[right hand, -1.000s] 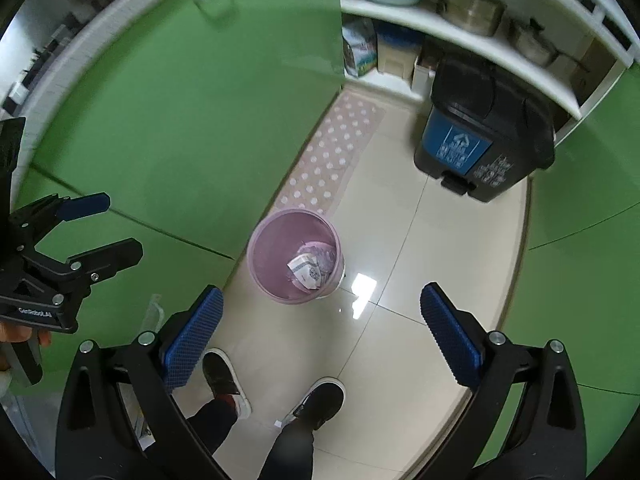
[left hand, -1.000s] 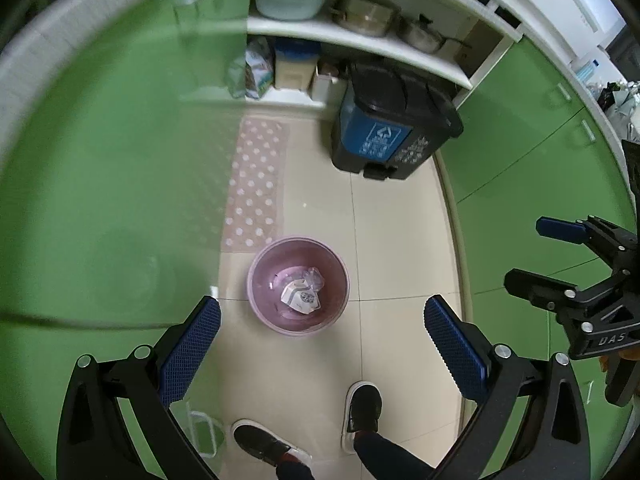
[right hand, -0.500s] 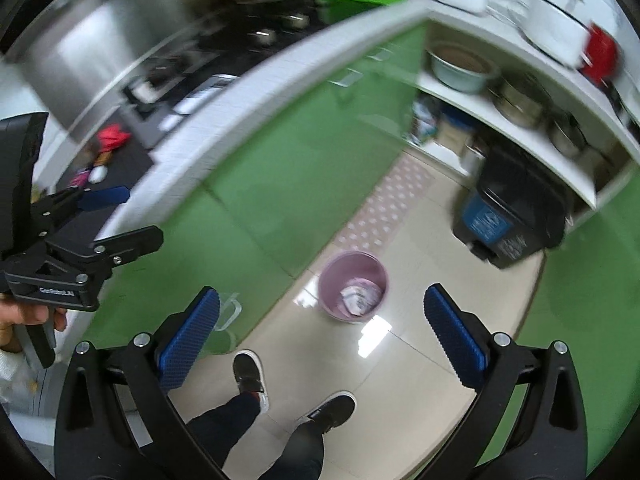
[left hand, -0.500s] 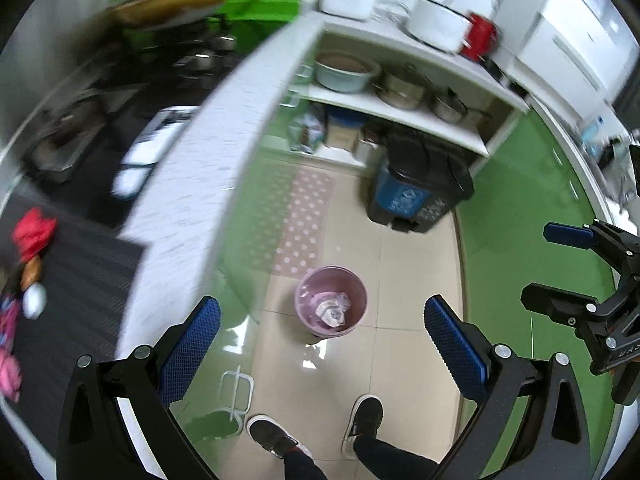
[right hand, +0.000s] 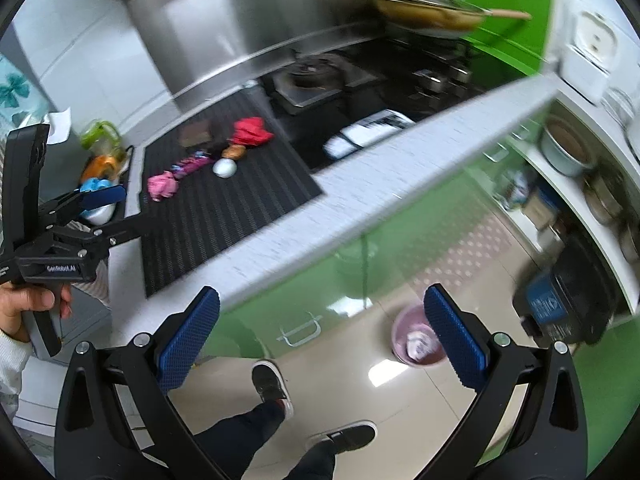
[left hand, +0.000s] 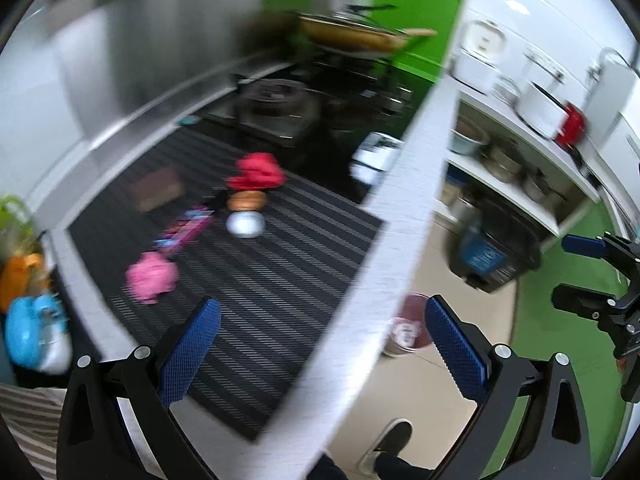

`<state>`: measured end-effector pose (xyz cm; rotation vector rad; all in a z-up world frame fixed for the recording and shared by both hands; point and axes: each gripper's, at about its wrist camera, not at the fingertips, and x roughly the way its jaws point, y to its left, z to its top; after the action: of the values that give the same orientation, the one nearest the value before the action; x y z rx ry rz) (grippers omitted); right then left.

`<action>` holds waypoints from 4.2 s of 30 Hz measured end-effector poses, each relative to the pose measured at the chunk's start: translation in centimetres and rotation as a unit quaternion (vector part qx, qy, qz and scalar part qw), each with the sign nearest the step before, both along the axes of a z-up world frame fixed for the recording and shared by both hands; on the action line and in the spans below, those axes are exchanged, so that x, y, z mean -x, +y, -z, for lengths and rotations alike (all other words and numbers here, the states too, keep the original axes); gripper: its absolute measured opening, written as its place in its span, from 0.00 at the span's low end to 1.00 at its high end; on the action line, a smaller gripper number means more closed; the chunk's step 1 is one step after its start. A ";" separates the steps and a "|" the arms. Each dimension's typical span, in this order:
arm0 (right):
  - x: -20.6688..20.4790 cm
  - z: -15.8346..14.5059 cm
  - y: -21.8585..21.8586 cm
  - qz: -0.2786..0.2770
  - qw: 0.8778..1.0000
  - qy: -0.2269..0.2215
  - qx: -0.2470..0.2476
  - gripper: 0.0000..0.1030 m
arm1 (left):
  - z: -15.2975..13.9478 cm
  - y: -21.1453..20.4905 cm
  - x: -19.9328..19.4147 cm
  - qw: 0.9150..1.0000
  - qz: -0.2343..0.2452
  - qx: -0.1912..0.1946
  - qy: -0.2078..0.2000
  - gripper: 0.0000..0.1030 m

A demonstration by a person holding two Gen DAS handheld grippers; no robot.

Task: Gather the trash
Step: 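Move both empty grippers back toward the mat, then lower the left gripper onto the crumpled pink tissue and close it, then grasp the red tissue with the right gripper, then carry pink and red tissues over the pink wastebasket with both grippers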

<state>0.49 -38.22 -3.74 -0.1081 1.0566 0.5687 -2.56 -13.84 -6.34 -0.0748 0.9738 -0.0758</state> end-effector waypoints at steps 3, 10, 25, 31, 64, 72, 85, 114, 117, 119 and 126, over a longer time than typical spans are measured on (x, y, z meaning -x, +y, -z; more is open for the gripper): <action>-0.5 -0.4 3.1 -0.014 1.000 -0.004 -0.004 0.97 | -0.4 3.5 0.2 1.000 -0.021 -0.009 -0.002 0.95; -2.9 0.3 10.0 -0.020 1.000 0.000 -0.001 0.97 | 0.6 9.4 -1.4 0.999 -0.038 -0.016 0.009 0.95; -8.4 2.6 17.5 -0.066 0.997 0.023 0.018 0.97 | 6.9 14.4 -5.8 0.994 -0.084 -0.005 0.073 0.95; -10.7 4.2 18.7 -0.105 0.993 0.037 0.025 0.97 | 9.1 15.1 -6.7 0.989 -0.120 -0.004 0.089 0.95; -19.2 8.0 24.1 -0.151 0.985 0.055 0.053 0.97 | 5.2 16.7 -7.5 0.985 -0.164 0.022 0.056 0.39; -21.8 9.9 25.1 -0.153 0.985 0.072 0.046 0.97 | 5.6 17.2 -8.0 0.982 -0.177 0.024 0.061 0.39; -22.6 11.8 26.0 -0.173 0.979 0.095 0.047 0.45 | 6.3 17.7 -8.8 0.981 -0.182 0.030 0.068 0.39; -7.8 -2.0 11.4 0.011 1.000 -0.016 -0.021 0.31 | -1.7 5.1 -8.9 0.994 0.107 0.026 -0.010 0.39; -4.9 -2.1 7.7 0.058 0.998 -0.019 -0.015 0.31 | -1.8 1.5 -8.2 0.987 0.156 0.033 -0.010 0.39; -3.4 -2.0 5.4 0.087 0.996 -0.018 -0.011 0.31 | -1.7 -0.8 -7.7 0.983 0.181 0.036 -0.009 0.39; 0.7 0.0 -3.9 0.184 0.983 -0.006 0.008 0.31 | 0.2 -9.2 -5.4 0.966 0.254 0.049 0.007 0.39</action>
<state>-0.20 -42.13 -3.70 0.0701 1.0374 0.2243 2.83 -23.01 -6.53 0.0851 0.9837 -0.5967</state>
